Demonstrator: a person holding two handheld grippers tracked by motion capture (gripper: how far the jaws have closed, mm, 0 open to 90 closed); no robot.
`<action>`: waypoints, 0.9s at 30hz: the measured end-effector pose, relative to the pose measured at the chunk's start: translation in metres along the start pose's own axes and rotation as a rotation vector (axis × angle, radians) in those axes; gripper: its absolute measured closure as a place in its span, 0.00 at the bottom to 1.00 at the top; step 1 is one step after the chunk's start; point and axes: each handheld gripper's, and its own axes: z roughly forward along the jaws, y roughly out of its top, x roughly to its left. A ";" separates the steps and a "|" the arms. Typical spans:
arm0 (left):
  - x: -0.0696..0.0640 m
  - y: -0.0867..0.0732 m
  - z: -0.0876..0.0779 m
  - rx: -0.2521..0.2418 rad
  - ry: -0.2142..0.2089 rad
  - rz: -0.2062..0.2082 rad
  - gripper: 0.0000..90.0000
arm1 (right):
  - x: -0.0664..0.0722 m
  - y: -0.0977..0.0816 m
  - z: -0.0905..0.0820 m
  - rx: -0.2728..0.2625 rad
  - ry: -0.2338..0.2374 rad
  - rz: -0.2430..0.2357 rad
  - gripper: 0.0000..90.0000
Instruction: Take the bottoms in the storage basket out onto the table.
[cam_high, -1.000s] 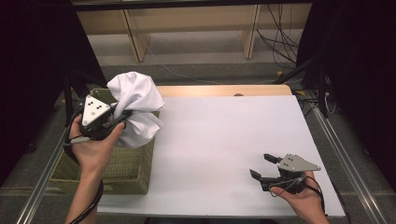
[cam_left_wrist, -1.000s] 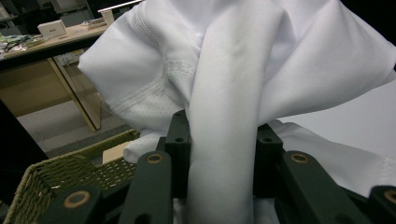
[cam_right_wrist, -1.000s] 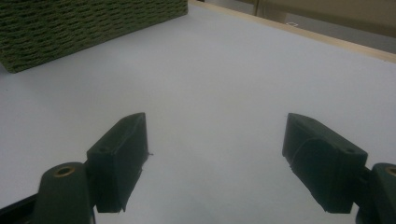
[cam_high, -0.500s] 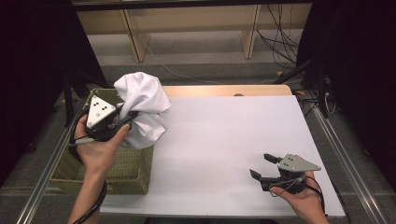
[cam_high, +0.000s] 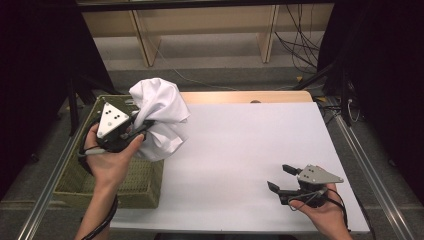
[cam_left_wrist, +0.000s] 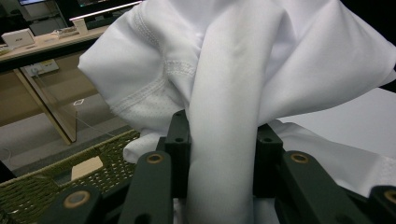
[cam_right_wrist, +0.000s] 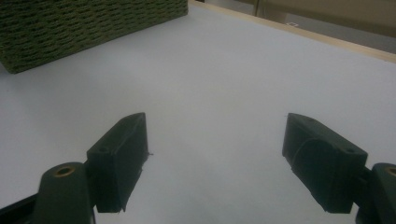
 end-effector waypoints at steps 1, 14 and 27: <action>-0.001 0.000 0.001 0.000 -0.003 -0.001 0.74 | 0.000 0.000 0.000 -0.001 -0.001 0.000 0.26; -0.013 0.000 0.007 0.002 -0.039 0.021 0.74 | 0.000 0.000 0.000 -0.003 0.000 0.000 0.26; -0.028 0.002 0.016 0.012 -0.086 0.044 0.74 | 0.000 0.000 0.001 -0.002 -0.001 0.002 0.26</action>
